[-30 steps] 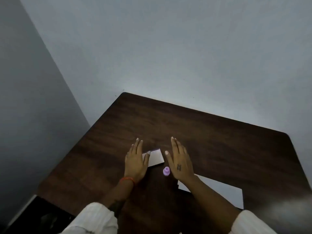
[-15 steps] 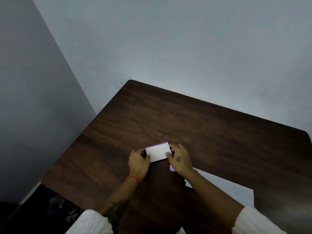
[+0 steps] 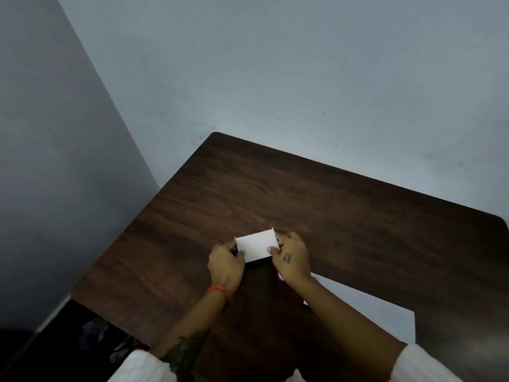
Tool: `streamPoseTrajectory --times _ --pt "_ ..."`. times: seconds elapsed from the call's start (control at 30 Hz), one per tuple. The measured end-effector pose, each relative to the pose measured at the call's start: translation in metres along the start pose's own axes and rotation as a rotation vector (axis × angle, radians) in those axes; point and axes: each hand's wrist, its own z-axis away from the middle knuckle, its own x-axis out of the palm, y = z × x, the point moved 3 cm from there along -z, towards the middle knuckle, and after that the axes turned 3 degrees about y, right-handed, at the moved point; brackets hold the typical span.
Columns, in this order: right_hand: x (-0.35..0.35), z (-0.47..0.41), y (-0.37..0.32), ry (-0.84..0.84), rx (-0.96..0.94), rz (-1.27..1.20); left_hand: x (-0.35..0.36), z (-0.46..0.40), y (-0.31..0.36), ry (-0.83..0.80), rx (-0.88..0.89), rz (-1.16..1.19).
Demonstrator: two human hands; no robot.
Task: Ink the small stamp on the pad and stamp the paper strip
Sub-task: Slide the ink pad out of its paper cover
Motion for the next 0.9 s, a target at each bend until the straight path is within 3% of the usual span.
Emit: streamPoseTrajectory --times 0.23,0.53,0.9 --pt "0.007 0.024 -0.011 0.039 -0.036 -0.004 -0.025 0.021 -0.016 0.045 0.008 0.068" --pt "0.018 0.056 -0.01 -0.092 -0.089 0.057 -0.025 0.043 -0.04 -0.013 -0.03 -0.011" --pt "0.027 0.071 -0.008 -0.131 -0.06 0.086 -0.025 0.045 -0.053 -0.069 0.017 -0.077"
